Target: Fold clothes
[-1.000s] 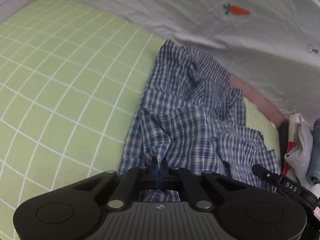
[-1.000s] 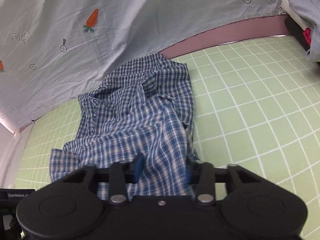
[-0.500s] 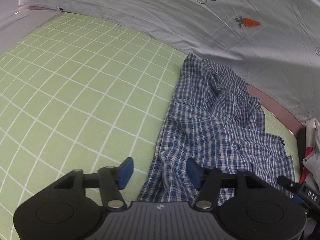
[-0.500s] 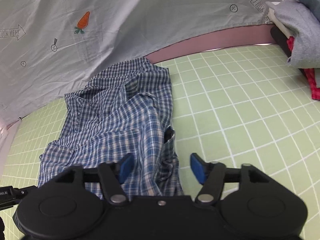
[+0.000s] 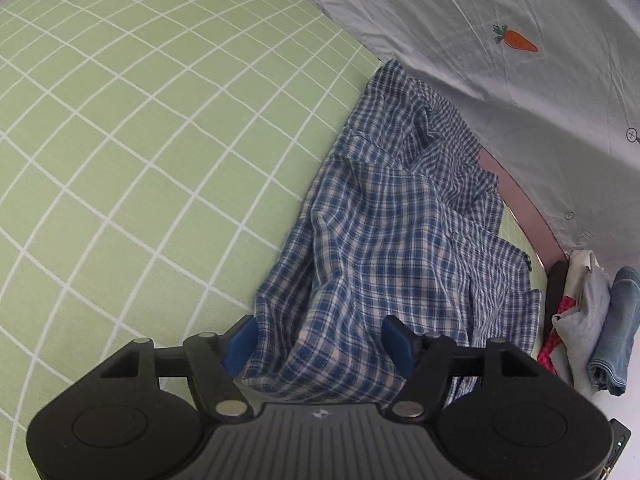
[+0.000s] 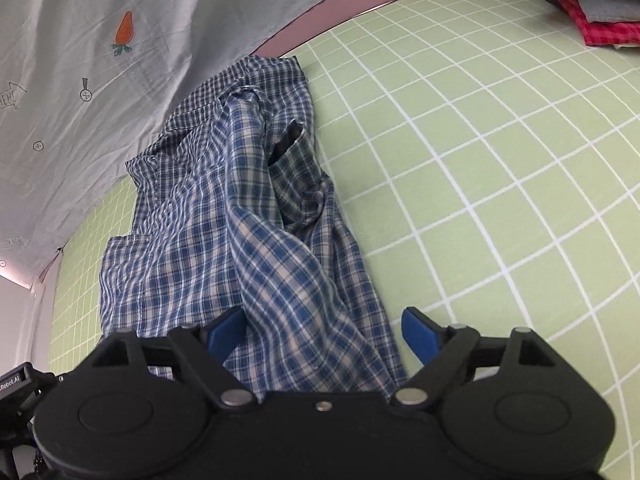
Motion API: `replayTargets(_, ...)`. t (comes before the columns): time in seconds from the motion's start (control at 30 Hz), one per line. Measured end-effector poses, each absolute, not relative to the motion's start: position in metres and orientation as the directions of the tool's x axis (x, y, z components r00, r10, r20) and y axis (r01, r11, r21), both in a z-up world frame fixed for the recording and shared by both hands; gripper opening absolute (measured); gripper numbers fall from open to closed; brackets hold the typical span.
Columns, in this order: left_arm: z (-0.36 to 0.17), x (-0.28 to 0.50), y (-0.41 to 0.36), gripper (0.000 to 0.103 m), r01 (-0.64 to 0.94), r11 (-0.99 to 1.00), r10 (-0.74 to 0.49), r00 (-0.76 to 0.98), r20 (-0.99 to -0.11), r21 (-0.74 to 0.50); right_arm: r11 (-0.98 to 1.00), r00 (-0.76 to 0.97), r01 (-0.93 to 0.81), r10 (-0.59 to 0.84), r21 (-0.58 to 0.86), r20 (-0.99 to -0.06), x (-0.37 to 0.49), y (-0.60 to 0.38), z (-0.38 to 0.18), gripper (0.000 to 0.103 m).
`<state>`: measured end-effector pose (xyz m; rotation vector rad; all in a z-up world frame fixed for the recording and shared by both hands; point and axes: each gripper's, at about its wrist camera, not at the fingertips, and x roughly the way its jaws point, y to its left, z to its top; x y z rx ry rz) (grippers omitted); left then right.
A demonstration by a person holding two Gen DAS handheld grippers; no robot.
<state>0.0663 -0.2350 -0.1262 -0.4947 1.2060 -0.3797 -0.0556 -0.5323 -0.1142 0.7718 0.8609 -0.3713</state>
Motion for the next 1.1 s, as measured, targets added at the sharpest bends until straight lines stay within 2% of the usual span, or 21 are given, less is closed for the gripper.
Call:
replayTargets(0.07, -0.127, 0.065, -0.239, 0.069, 0.035, 0.838, -0.527, 0.308, -0.792, -0.544, 0.677, 0.615, 0.571, 0.022, 0.464, -0.788, -0.056, -0.532, -0.116, 0.091)
replayTargets(0.13, -0.127, 0.063, -0.243, 0.068, 0.058, 0.847, -0.52, 0.302, -0.799, -0.529, 0.694, 0.612, 0.561, 0.018, 0.451, -0.791, -0.054, -0.53, -0.115, 0.091)
replayTargets(0.2, -0.126, 0.061, -0.25, 0.06, 0.09, 0.859, -0.506, 0.305, -0.807, -0.505, 0.725, 0.599, 0.546, 0.013, 0.42, -0.801, -0.05, -0.528, -0.114, 0.088)
replayTargets(0.27, -0.126, 0.058, -0.256, 0.054, 0.126, 0.865, -0.5, 0.308, -0.809, -0.486, 0.765, 0.584, 0.522, 0.002, 0.377, -0.812, -0.047, -0.524, -0.112, 0.076)
replayTargets(0.37, -0.126, 0.054, -0.267, 0.045, 0.174, 0.886, -0.464, 0.313, -0.829, -0.43, 0.834, 0.558, 0.466, -0.018, 0.295, -0.829, -0.042, -0.519, -0.11, 0.065)
replayTargets(0.5, -0.127, 0.051, -0.276, 0.038, 0.211, 0.894, -0.445, 0.32, -0.837, -0.395, 0.885, 0.526, 0.411, -0.034, 0.218, -0.85, -0.036, -0.513, -0.106, 0.057)
replayTargets(0.57, -0.128, 0.051, -0.279, 0.036, 0.214, 0.899, -0.435, 0.322, -0.841, -0.383, 0.896, 0.52, 0.387, -0.015, 0.22, -0.854, -0.034, -0.515, -0.105, 0.046)
replayTargets(0.63, -0.131, 0.052, -0.28, 0.028, 0.205, 0.898, -0.437, 0.324, -0.839, -0.389, 0.897, 0.519, 0.373, 0.011, 0.238, -0.854, -0.033, -0.518, -0.105, 0.032)
replayTargets(0.7, -0.133, 0.051, -0.279, 0.015, 0.188, 0.896, -0.443, 0.329, -0.834, -0.401, 0.893, 0.521, 0.36, 0.049, 0.271, -0.852, -0.032, -0.521, -0.105, 0.017)
replayTargets(0.77, -0.132, 0.048, -0.276, 0.009, 0.177, 0.893, -0.45, 0.337, -0.827, -0.414, 0.879, 0.53, 0.368, 0.068, 0.302, -0.845, -0.033, -0.523, -0.107, 0.011)
replayTargets(0.87, -0.129, 0.036, -0.271, 0.006, 0.19, 0.894, -0.448, 0.339, -0.827, -0.406, 0.869, 0.54, 0.379, 0.071, 0.318, -0.839, -0.043, -0.522, -0.104, 0.007)
replayTargets(1.1, -0.137, -0.045, -0.248, 0.006, 0.204, 0.902, -0.428, 0.283, -0.859, -0.382, 0.854, 0.545, 0.368, 0.122, 0.367, -0.829, -0.111, -0.498, -0.104, 0.007)
